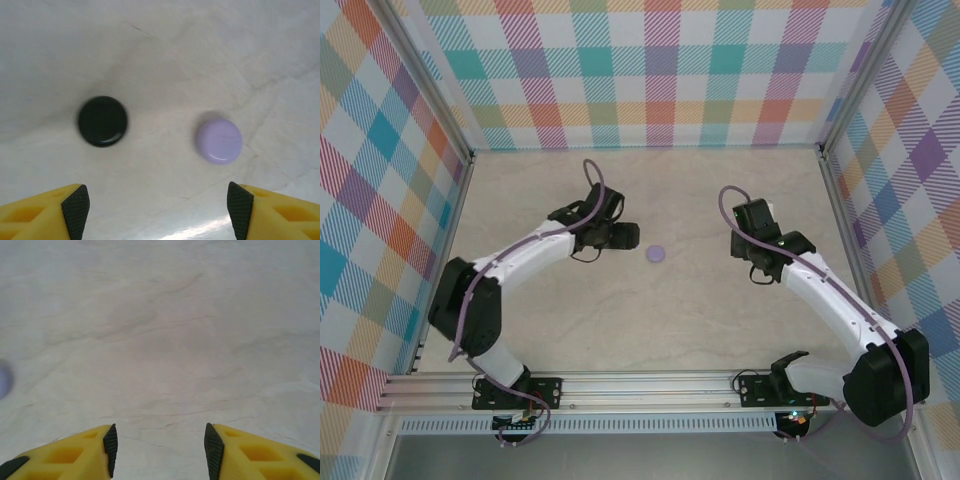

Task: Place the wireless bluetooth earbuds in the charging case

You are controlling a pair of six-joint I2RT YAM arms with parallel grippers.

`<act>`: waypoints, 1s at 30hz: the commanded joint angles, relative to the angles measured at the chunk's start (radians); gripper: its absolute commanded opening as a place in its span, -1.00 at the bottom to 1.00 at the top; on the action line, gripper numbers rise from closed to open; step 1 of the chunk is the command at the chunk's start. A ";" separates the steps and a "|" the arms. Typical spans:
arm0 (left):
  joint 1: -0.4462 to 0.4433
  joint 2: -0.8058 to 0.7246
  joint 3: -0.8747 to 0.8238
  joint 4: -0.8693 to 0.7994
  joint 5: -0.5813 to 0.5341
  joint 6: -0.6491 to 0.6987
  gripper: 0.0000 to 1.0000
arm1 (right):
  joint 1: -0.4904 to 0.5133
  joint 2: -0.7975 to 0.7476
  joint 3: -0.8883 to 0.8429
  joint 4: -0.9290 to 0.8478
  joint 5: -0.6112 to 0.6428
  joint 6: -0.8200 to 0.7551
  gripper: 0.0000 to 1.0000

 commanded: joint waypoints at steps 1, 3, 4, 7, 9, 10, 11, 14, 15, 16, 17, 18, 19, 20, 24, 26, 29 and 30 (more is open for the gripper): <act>0.053 -0.088 -0.083 -0.071 -0.181 0.077 0.53 | -0.044 -0.026 -0.064 0.104 0.127 0.009 0.10; 0.093 -0.143 -0.134 -0.053 -0.230 0.094 0.53 | -0.077 -0.029 -0.107 0.155 0.126 -0.001 0.12; 0.115 -0.169 -0.162 -0.039 -0.249 0.100 0.53 | -0.093 -0.027 -0.131 0.189 0.126 -0.008 0.12; 0.170 -0.240 -0.246 0.031 -0.289 0.137 0.54 | -0.142 -0.017 -0.194 0.288 0.093 -0.030 0.18; 0.192 -0.280 -0.308 0.101 -0.321 0.171 0.56 | -0.174 -0.008 -0.233 0.362 0.029 -0.060 0.19; 0.201 -0.298 -0.343 0.146 -0.335 0.189 0.59 | -0.188 -0.007 -0.253 0.410 -0.004 -0.078 0.20; 0.210 -0.317 -0.384 0.215 -0.349 0.204 0.64 | -0.205 -0.010 -0.280 0.466 -0.038 -0.093 0.21; 0.249 -0.351 -0.509 0.403 -0.343 0.257 0.83 | -0.260 -0.014 -0.359 0.625 -0.126 -0.125 0.24; 0.265 -0.354 -0.538 0.451 -0.328 0.271 0.89 | -0.276 -0.011 -0.373 0.653 -0.150 -0.131 0.25; 0.280 -0.353 -0.566 0.495 -0.302 0.286 0.94 | -0.296 -0.006 -0.384 0.678 -0.182 -0.139 0.27; 0.293 -0.348 -0.590 0.536 -0.287 0.293 1.00 | -0.313 0.000 -0.392 0.700 -0.212 -0.148 0.28; 0.303 -0.340 -0.607 0.571 -0.279 0.296 1.00 | -0.325 0.007 -0.398 0.721 -0.237 -0.157 0.29; 0.318 -0.331 -0.630 0.606 -0.254 0.305 1.00 | -0.338 0.014 -0.409 0.752 -0.261 -0.169 0.31; 0.330 -0.323 -0.653 0.651 -0.219 0.322 1.00 | -0.352 0.023 -0.421 0.788 -0.285 -0.178 0.32; 0.360 -0.295 -0.758 0.897 -0.141 0.360 1.00 | -0.382 0.039 -0.493 0.978 -0.368 -0.223 0.35; 0.376 -0.275 -0.782 0.968 -0.091 0.380 1.00 | -0.386 0.052 -0.539 1.102 -0.375 -0.243 0.35; 0.388 -0.257 -0.824 1.104 -0.027 0.432 1.00 | -0.396 0.082 -0.553 1.172 -0.404 -0.257 0.35; 0.391 -0.250 -0.846 1.170 -0.014 0.448 1.00 | -0.398 0.090 -0.555 1.196 -0.421 -0.262 0.35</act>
